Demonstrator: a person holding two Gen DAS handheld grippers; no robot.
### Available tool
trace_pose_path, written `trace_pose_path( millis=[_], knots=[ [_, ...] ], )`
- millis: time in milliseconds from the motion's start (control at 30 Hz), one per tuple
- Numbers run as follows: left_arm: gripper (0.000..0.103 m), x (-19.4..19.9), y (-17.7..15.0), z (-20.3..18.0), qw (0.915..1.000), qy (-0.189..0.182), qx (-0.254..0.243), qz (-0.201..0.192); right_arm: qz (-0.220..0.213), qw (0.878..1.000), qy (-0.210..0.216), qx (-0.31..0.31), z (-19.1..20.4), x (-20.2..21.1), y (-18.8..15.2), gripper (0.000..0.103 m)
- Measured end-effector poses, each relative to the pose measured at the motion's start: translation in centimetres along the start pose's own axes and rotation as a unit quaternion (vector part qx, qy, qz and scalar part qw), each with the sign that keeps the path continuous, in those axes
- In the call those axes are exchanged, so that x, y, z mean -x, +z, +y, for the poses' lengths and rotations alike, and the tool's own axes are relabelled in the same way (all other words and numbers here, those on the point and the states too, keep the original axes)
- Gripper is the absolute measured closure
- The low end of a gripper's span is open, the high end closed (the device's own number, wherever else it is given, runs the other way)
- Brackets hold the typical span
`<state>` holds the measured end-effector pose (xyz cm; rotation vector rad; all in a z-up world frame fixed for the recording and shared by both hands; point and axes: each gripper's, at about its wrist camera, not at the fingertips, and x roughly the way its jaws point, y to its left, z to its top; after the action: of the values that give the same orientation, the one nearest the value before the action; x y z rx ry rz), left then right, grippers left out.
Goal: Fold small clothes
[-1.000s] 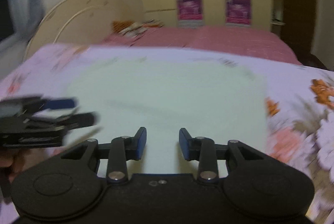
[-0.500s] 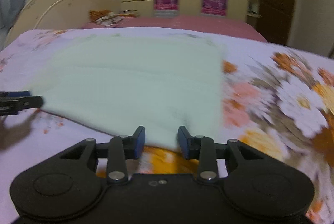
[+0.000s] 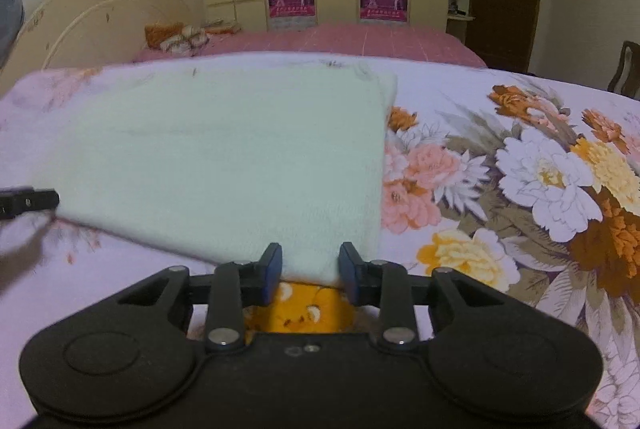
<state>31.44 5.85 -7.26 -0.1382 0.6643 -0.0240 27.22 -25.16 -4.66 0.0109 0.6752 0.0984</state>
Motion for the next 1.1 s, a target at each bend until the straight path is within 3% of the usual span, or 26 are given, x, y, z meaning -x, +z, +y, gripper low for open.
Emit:
trace_pose_path(
  millis=[100, 533, 700, 767, 867, 900, 933, 1033, 1100],
  knots=[
    [0.035, -0.2, -0.1, -0.3, 0.9999, 0.004, -0.015, 0.002, 0.021, 1.000, -0.006, 0.008, 0.1, -0.9, -0.4, 0.072],
    [0.035, 2.0, -0.7, 0.9, 0.9995, 0.012, 0.021, 0.023, 0.009, 1.000, 0.007, -0.023, 0.5, 1.1, 0.1, 0.071],
    [0.035, 2.5, -1.3, 1.9, 0.9967, -0.023, 0.074, 0.026, -0.004, 0.999, 0.024, -0.024, 1.4, 2.0, 0.8, 0.071],
    [0.035, 2.3, -1.6, 2.7, 0.9889, -0.057, 0.135, 0.026, -0.004, 0.999, 0.041, -0.028, 1.9, 2.1, 1.1, 0.076],
    [0.037, 1.3, -2.4, 4.5, 0.9636, -0.100, 0.247, 0.016, -0.007, 0.998, 0.058, -0.023, 2.8, 2.3, 1.4, 0.080],
    [0.044, 1.0, -2.7, 5.1, 0.9541, -0.112, 0.278, 0.010, -0.008, 0.998, 0.064, -0.022, 3.1, 2.3, 1.5, 0.080],
    [0.058, 0.2, -3.0, 5.7, 0.9418, -0.123, 0.313, 0.011, -0.008, 0.997, 0.068, -0.021, 3.3, 2.2, 1.6, 0.080],
    [0.066, -1.2, -3.9, 6.9, 0.9144, -0.134, 0.382, -0.009, -0.008, 0.997, 0.075, -0.020, 3.9, 1.9, 1.9, 0.080],
    [0.067, -1.8, -4.0, 7.1, 0.9055, -0.132, 0.403, -0.019, -0.008, 0.996, 0.081, -0.029, 4.1, 1.4, 2.2, 0.080]
  ],
)
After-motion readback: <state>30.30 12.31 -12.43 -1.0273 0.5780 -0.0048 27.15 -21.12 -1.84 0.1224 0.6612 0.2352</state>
